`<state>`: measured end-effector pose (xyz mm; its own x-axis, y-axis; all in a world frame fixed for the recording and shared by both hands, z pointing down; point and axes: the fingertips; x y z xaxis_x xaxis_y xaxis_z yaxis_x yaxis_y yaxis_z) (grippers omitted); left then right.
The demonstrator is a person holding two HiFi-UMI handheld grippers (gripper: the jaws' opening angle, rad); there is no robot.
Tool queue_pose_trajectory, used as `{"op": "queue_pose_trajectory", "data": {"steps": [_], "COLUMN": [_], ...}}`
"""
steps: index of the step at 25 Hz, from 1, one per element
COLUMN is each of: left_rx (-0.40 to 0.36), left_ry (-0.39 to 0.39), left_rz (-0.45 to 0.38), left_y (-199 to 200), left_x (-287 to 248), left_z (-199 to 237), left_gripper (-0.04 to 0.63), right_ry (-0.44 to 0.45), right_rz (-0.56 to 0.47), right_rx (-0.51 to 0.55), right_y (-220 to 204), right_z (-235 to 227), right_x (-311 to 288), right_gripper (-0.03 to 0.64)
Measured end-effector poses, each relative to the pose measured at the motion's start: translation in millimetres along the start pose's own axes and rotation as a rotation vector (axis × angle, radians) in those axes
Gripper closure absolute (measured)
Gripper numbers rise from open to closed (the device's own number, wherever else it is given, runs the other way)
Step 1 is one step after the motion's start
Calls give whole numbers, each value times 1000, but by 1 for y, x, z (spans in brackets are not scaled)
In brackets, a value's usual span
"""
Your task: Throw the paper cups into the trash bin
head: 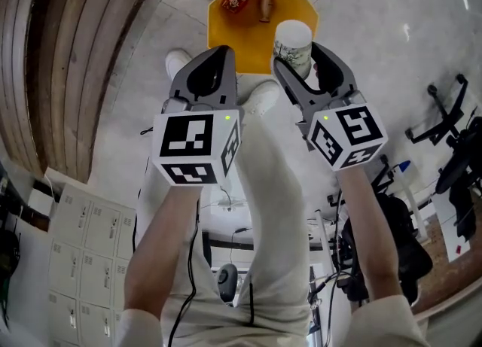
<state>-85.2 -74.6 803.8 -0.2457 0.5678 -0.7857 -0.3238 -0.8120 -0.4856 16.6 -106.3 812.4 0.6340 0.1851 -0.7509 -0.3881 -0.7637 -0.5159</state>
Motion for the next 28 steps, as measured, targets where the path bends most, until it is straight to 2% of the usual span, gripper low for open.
{"op": "queue_pose_trajectory", "data": {"steps": [3,8,14,20,24,28], "left_rx": [-51,-88,-76,-99,-89,-99], "left_ry": [-4,-19,-17,9,7,-1], "left_rz": [24,75,101,156,156,151], "left_y": [-13,-29,-44,-72,-71,-62], "left_x": [-20,-43,-56,-71,-66,-54], "left_z": [3,-1,1,12,14,7], "left_gripper": [589,589,589,589,589,589], "right_ry": [-12,-22,-43,-49,-44,-45], "right_rz": [13,35,62,113,132,135], "right_rx": [1,-6,-7,1,-27,-49], "right_y": [-5,-13,-25,-43,-48,-43], "right_z": [-8,-17,-22,-21,-17,-11], "right_x": [-14,-35,-57,-70,-68,-53], "right_gripper": [328,328,328,328,294,293]}}
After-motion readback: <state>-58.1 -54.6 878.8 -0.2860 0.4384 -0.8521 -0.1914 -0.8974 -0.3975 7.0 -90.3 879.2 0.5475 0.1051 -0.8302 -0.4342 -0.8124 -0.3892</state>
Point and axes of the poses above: the fingertips, and each gripper's own axes: x backward along the fingers, z to its left, y out of its top, and after that the axes turned 1 degree about -x, right-handed
